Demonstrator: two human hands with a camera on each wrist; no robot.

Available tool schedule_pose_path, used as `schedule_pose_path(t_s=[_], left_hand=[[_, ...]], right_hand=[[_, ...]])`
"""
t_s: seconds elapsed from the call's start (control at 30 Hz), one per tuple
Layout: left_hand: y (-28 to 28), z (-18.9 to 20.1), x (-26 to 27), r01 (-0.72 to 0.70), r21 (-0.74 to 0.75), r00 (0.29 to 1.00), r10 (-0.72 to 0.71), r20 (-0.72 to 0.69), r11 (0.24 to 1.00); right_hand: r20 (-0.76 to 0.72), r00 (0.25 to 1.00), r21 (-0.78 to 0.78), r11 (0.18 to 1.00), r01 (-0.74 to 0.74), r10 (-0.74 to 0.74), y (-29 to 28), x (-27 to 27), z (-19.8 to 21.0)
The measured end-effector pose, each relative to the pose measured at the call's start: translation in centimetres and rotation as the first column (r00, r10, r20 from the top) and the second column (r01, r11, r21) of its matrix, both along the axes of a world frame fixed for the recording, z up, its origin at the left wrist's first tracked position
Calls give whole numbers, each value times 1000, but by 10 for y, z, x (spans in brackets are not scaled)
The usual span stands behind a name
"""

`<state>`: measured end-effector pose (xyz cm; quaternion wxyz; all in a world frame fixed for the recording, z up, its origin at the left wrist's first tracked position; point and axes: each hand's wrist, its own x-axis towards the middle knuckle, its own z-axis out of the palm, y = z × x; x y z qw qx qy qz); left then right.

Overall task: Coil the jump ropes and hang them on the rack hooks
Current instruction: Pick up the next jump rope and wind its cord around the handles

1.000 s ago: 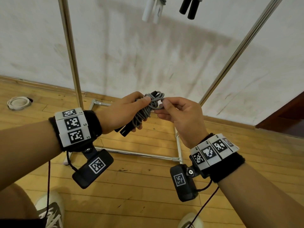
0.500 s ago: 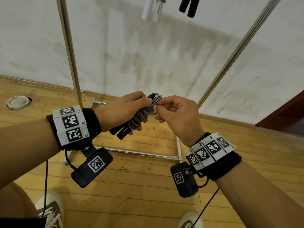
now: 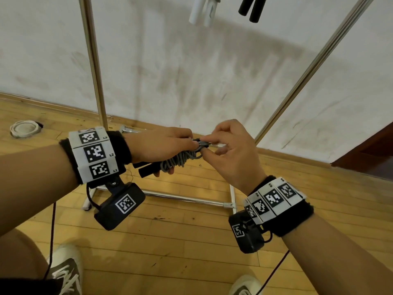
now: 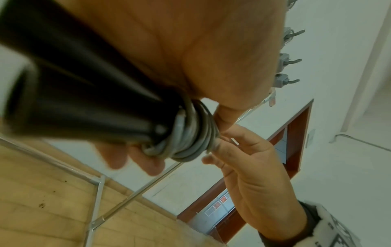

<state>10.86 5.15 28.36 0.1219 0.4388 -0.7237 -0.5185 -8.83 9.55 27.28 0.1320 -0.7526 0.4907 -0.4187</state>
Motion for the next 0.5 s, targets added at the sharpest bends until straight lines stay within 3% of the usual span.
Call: schedule_pose_path(t_s=[0.2,0.3,0.5], left_hand=[[1,-1,0,49,-19,999,-50,-19,999],[2,-3,1,61,-137,997,-53,61,989],[7,-6,-6,67,-209,998,-69,1,976]], right_hand=[[-114,993,-76,997,28,-37,-4,-2,-1],[-90,995,-58,997,42,-48,-3,0,-5],[14,994,-5,994,106,-105,-4,6,-8]])
